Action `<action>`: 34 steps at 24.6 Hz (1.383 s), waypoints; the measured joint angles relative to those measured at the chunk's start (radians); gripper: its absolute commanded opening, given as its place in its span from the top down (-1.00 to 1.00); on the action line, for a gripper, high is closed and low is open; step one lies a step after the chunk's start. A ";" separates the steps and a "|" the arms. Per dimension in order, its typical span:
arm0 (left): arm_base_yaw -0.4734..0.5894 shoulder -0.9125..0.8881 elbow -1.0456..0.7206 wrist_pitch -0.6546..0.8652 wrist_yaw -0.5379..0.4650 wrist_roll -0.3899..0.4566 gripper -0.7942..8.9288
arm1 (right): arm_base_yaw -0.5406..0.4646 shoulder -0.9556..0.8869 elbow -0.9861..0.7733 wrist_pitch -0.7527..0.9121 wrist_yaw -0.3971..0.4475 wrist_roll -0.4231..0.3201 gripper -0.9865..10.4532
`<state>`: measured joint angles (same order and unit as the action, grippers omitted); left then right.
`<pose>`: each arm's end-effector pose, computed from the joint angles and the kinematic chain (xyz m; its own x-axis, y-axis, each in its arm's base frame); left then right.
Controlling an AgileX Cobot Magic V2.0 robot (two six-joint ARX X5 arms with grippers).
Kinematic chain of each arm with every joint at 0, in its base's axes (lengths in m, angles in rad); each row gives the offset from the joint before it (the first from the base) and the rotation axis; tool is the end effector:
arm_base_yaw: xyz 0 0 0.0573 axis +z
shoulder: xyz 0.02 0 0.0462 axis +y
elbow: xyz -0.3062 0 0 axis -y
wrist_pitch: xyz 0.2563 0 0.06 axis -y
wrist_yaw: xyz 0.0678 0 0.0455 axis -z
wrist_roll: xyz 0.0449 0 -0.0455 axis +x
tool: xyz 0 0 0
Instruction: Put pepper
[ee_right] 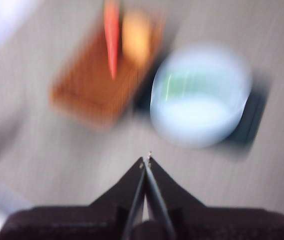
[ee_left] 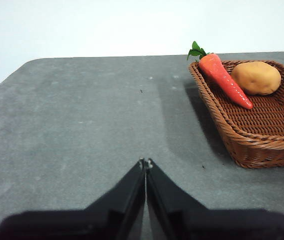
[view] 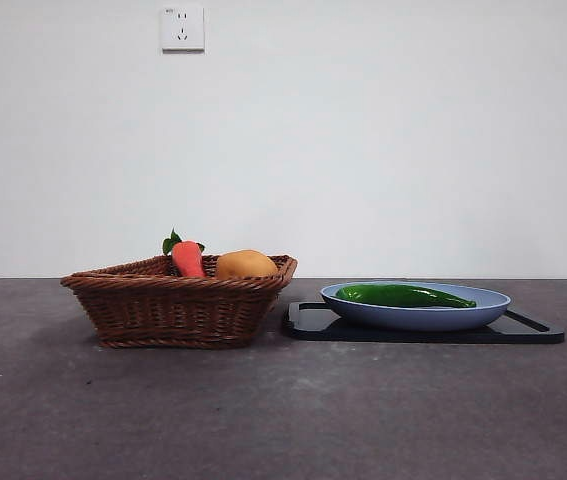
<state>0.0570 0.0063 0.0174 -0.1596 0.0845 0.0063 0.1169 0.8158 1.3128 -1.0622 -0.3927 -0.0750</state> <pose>0.0808 0.0008 0.1516 0.9887 -0.0281 -0.1474 0.0275 0.9996 -0.0063 0.0965 0.0286 0.4429 0.7302 0.4711 -0.4948 -0.4674 0.8727 0.1411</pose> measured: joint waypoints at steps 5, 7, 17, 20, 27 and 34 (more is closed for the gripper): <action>0.000 0.000 0.000 0.000 0.000 0.000 0.82 | -0.042 -0.293 -0.333 0.373 0.003 0.019 0.81; 0.000 0.000 0.000 0.000 0.000 0.000 0.82 | -0.045 -0.394 -0.521 0.549 0.004 0.023 0.81; 0.000 0.000 0.000 0.000 0.000 0.000 0.82 | -0.045 -0.660 -1.029 0.930 0.107 0.063 0.81; 0.000 0.000 0.000 0.000 0.000 0.000 0.82 | -0.045 -0.707 -1.116 0.962 0.159 0.088 0.81; 0.000 0.000 0.000 0.000 0.000 0.000 0.82 | -0.045 -0.768 -1.215 0.966 0.162 0.099 0.81; 0.000 0.000 0.000 0.000 0.000 0.000 0.82 | -0.045 -0.805 -1.281 0.958 0.161 0.119 0.81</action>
<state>0.0570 0.0063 0.0174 -0.1596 0.0845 0.0063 0.0719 0.0109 0.0322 -0.1040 -0.2314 0.0441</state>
